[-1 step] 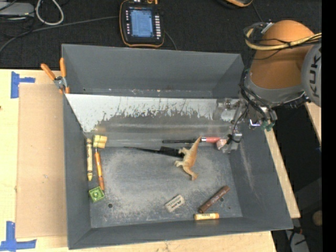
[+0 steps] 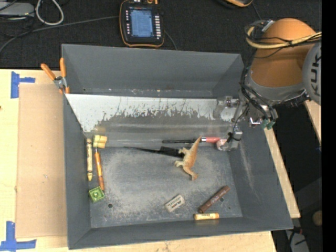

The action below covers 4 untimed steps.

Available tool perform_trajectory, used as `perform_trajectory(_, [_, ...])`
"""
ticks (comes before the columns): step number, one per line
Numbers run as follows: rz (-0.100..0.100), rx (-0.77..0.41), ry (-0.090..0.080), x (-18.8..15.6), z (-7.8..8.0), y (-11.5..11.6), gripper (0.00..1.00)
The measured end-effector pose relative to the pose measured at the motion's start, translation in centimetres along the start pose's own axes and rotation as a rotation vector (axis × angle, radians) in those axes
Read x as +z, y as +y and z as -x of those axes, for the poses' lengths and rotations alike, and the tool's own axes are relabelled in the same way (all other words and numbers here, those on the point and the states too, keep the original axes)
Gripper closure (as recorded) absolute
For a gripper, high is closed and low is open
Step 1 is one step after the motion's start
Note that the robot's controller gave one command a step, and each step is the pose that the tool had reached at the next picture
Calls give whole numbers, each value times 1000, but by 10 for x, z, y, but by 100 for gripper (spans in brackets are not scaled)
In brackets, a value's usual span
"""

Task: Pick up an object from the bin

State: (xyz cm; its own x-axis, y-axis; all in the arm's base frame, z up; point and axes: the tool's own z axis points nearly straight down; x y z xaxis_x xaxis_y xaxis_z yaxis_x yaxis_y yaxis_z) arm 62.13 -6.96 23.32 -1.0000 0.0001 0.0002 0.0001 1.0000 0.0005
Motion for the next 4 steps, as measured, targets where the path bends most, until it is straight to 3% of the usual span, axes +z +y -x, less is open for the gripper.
perform_trajectory(1, [1,220,3,111,-18,29,0])
perform_trajectory(2, [0,120,-6,76,-15,41,0])
perform_trajectory(3, [0,431,15,133,-31,35,0])
perform_trajectory(4, [-1,-144,-9,163,-20,27,0])
